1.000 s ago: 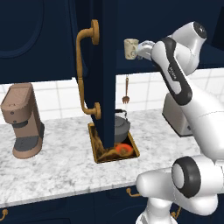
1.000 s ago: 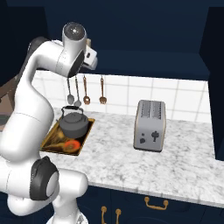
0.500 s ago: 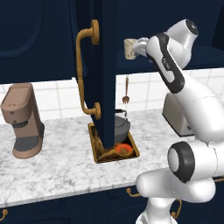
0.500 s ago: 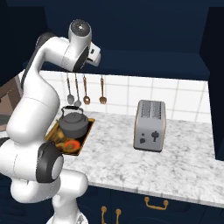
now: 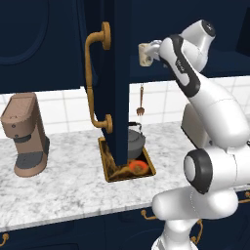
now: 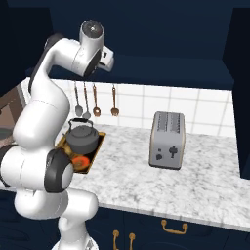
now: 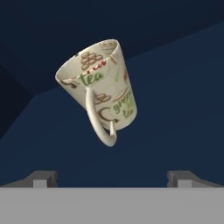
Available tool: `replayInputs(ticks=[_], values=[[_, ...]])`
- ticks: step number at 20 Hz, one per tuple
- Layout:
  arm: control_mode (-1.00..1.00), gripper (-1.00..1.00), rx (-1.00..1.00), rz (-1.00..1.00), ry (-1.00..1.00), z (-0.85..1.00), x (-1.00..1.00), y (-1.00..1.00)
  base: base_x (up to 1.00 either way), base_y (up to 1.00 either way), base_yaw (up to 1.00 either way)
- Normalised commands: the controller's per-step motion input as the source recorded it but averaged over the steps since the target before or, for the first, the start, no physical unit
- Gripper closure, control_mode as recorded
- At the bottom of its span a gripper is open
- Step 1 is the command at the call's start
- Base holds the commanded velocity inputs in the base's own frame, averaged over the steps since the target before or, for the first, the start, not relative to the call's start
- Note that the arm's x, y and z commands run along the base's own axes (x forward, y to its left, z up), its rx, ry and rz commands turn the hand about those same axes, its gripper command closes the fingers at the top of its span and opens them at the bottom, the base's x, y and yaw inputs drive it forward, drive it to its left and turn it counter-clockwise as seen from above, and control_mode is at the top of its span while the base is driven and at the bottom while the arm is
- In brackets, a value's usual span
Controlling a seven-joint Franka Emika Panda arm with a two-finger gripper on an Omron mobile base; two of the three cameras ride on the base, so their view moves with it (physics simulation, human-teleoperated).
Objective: Pick the kettle from the counter and place it on the tray. Then pick the mug from the cabinet and place it on the tray. Then close the cabinet doors.
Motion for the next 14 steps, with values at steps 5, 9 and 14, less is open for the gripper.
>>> replayInputs(ticks=[5,9,14], values=[[-1.0,-1.0,0.0,0.0,0.01,0.0,0.31,0.02,0.0,0.0,0.0],[-1.0,-1.0,0.0,0.0,0.01,0.0,0.31,0.04,0.0,0.0,0.0],[-1.0,-1.0,0.0,0.0,0.01,0.0,0.31,0.05,0.0,0.0,0.0]])
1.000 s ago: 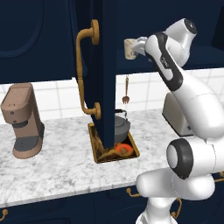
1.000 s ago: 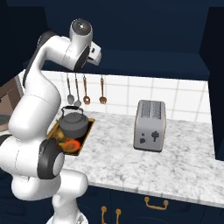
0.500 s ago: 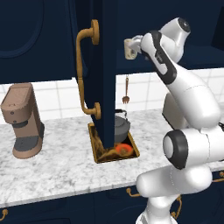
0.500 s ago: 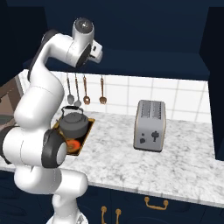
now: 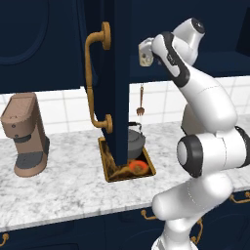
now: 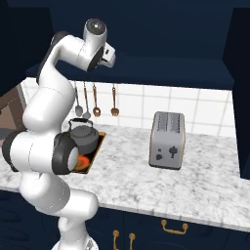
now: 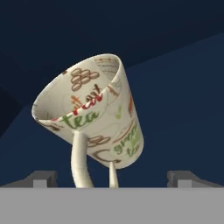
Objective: Pick the kettle from the counter and place it on the tray. Then pick the mug from the cabinet and place it on the tray. Then close the cabinet doors.
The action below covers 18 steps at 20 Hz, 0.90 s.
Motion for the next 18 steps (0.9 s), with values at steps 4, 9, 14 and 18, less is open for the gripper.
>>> replayInputs(ticks=[4,9,14,18], values=[[-1.0,-1.0,0.0,0.0,0.0,0.0,0.06,0.0,0.0,0.0,0.0],[-1.0,1.0,0.0,0.0,0.0,0.0,0.0,0.0,0.0,0.0,0.0],[-1.0,1.0,0.0,0.0,0.0,0.0,0.0,0.0,0.0,0.0,0.0],[-1.0,1.0,0.0,0.0,-0.01,0.0,0.0,0.0,0.0,0.0,0.0]])
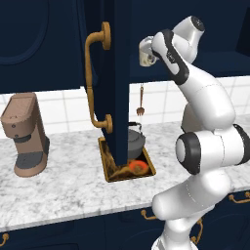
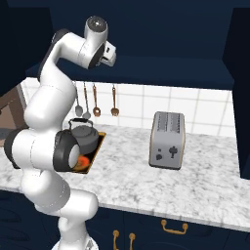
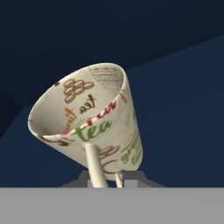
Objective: Pick the kettle from the counter and place it on the tray. Then pick the mug from the cabinet and place it on the tray. Then close the cabinet doors.
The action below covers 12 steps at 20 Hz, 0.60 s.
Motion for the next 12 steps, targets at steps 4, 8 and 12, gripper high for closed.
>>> replayInputs(ticks=[4,8,12], values=[[-1.0,1.0,0.0,0.0,0.0,0.0,0.0,0.0,0.0,0.0,0.0],[-1.0,1.0,0.0,0.03,-0.05,0.09,-0.22,0.04,0.0,0.0,0.0],[-1.0,1.0,0.0,0.09,-0.1,0.11,-0.64,0.23,0.0,0.0,0.0]])
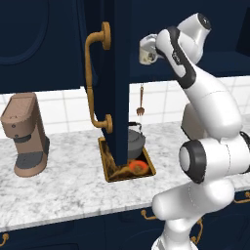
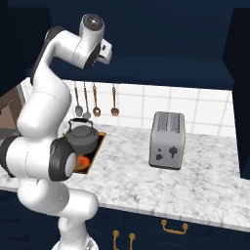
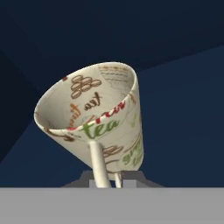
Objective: Pick the kettle from the counter and place it on the tray. Then pick the mug from the cabinet and place it on the tray. Then close the cabinet doors.
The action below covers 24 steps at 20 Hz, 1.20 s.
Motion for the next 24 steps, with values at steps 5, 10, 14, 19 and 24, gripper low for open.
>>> replayInputs(ticks=[5,10,14,19,24], values=[[-1.0,1.0,-0.01,0.14,-0.02,0.0,-0.77,0.22,0.0,0.0,0.0],[-1.0,1.0,-0.01,0.13,0.0,0.0,-0.78,0.11,0.0,0.0,0.0],[-1.0,1.0,-0.08,0.2,0.0,-0.22,-0.85,0.02,0.0,0.0,0.0],[-1.0,1.0,-0.16,0.21,0.0,-0.84,-0.44,0.08,0.0,0.0,0.0],[-1.0,1.0,-0.17,0.07,0.0,-0.99,-0.07,0.34,0.0,0.0,0.0]])
